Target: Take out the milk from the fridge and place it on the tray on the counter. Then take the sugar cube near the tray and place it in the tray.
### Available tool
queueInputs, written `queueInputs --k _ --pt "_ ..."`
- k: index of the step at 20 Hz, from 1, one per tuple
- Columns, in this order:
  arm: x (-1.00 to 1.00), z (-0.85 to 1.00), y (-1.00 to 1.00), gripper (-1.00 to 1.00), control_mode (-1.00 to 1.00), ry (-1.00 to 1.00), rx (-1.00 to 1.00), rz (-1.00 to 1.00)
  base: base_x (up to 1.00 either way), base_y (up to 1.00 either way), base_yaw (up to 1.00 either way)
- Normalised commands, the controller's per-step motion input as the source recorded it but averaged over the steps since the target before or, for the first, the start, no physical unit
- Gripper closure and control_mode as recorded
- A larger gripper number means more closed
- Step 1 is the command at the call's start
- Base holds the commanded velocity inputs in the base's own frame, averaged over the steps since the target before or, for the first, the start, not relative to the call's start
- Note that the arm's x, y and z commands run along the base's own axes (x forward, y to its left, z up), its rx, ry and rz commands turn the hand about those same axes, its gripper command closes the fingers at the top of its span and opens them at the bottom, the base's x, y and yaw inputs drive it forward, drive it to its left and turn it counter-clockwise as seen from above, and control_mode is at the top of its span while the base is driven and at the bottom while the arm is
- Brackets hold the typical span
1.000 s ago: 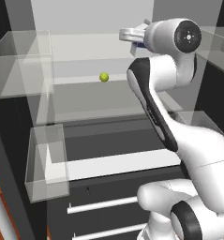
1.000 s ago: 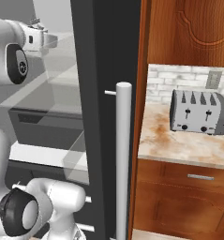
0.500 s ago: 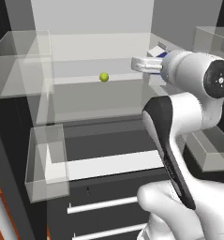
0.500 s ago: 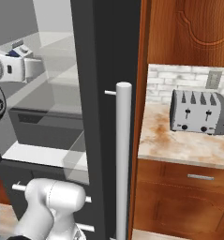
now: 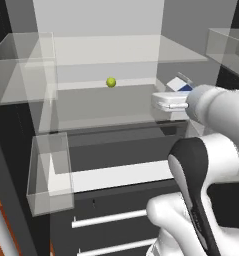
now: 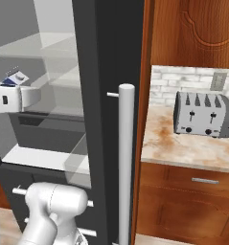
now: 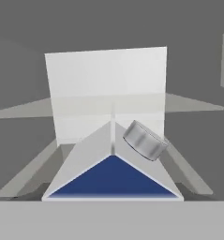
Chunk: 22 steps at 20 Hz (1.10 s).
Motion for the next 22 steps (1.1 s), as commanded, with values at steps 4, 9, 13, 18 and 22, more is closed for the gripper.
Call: queueInputs --k 4,9,13,18,22 --pt "-0.37 0.05 -0.10 1.00 1.00 -0.04 0.00 0.00 -0.25 0.00 0.00" --pt "0.00 0.00 0.00 1.00 1.00 0.00 0.00 0.00 -1.00 0.04 0.00" --pt "0.00 0.00 0.00 1.00 1.00 0.00 0.00 0.00 -1.00 0.12 0.00" --pt "0.00 0.00 0.00 1.00 1.00 0.00 0.00 0.00 -1.00 0.70 0.02" --pt "0.00 0.00 0.00 1.00 1.00 0.00 0.00 0.00 -0.37 1.00 0.06"
